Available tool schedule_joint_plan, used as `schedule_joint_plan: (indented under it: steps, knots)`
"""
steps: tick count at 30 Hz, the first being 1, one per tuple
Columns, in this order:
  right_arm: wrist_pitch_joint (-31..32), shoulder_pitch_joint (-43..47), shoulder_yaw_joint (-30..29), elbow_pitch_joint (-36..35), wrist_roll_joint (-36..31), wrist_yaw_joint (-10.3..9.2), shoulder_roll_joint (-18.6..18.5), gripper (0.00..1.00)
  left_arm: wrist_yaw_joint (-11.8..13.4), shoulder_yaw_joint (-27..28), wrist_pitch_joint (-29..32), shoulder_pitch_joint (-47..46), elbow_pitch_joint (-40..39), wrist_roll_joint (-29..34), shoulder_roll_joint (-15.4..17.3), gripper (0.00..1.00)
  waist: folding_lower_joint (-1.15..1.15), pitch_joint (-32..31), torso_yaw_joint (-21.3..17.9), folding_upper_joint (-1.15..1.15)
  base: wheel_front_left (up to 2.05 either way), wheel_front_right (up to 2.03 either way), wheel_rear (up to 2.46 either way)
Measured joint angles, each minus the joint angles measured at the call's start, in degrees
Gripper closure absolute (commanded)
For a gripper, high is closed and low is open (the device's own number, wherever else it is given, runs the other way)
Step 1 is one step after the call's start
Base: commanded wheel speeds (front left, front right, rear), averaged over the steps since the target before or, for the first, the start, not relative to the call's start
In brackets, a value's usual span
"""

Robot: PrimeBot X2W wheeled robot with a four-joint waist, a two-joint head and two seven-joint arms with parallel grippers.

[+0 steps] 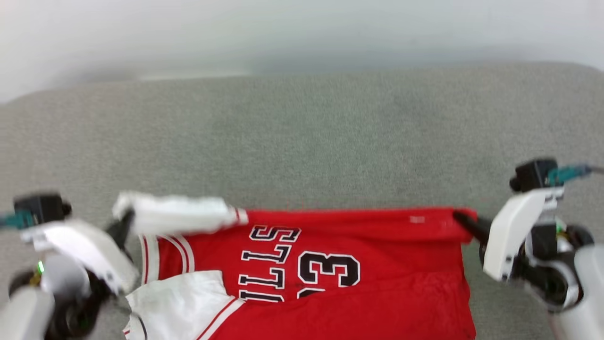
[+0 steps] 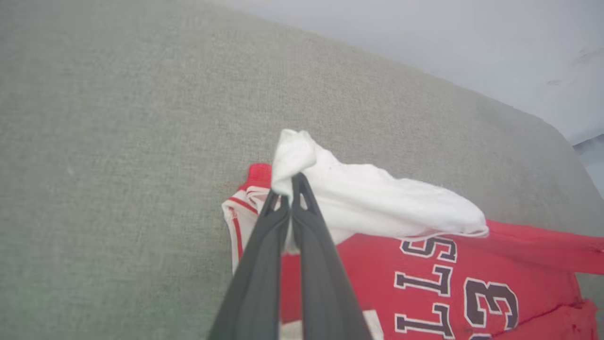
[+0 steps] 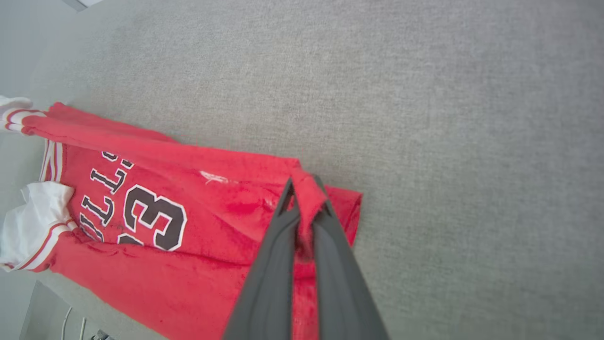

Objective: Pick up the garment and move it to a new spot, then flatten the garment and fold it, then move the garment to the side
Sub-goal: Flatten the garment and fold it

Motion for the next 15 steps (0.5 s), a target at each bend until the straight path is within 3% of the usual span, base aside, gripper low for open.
schedule_joint_plan:
  steps: [4,9,10,11,12,13,14,15]
  knots:
    - [-0.04,5.93,-1.35,-2.23,-0.64,0.00,1.05,1.00,2.36,0.86,-1.02,9.05,-3.77,-1.86,-1.36,1.00,0.00,-2.36,0.61,0.00,0.00,0.00,0.00]
    - [-1.65,11.60,-2.05,-3.08,-2.07,0.01,2.63,1.00,3.41,0.13,-1.60,16.90,-3.99,-4.04,-4.47,1.00,0.00,-3.45,0.51,0.00,0.00,0.00,0.00]
    - [-1.74,12.43,-2.21,-2.93,-2.50,0.01,2.90,0.78,3.53,0.12,-1.85,17.89,-3.55,-4.20,-4.82,1.00,0.00,-3.54,0.38,0.00,0.00,0.00,0.00]
    - [-1.98,13.28,-2.31,-2.76,-2.78,0.00,3.16,0.18,3.55,0.16,-2.03,18.80,-3.19,-4.68,-5.14,1.00,0.00,-3.65,0.20,0.00,0.00,0.00,0.00]
    - [-2.57,14.22,-2.22,-2.64,-3.05,0.00,3.43,0.00,3.55,0.31,-2.35,19.59,-2.81,-5.32,-5.79,1.00,0.00,-3.75,0.06,0.00,0.00,0.00,0.00]
    - [-3.09,14.95,-2.18,-2.31,-3.26,0.00,3.93,0.00,3.49,0.24,-2.36,20.23,-2.27,-5.75,-6.33,0.91,0.00,-3.87,-0.03,0.00,0.00,0.00,0.00]
    - [-3.28,15.64,-2.14,-1.68,-3.42,0.00,4.45,0.00,3.32,-0.01,-2.38,20.62,-1.82,-5.98,-6.66,0.91,0.00,-4.04,-0.09,0.00,0.00,0.00,0.00]
    - [-4.01,16.49,-2.22,-1.29,-3.52,0.00,4.99,0.00,3.19,-0.05,-2.90,20.84,-1.55,-5.99,-6.91,0.53,0.00,-4.27,-0.12,0.00,0.00,0.00,0.00]
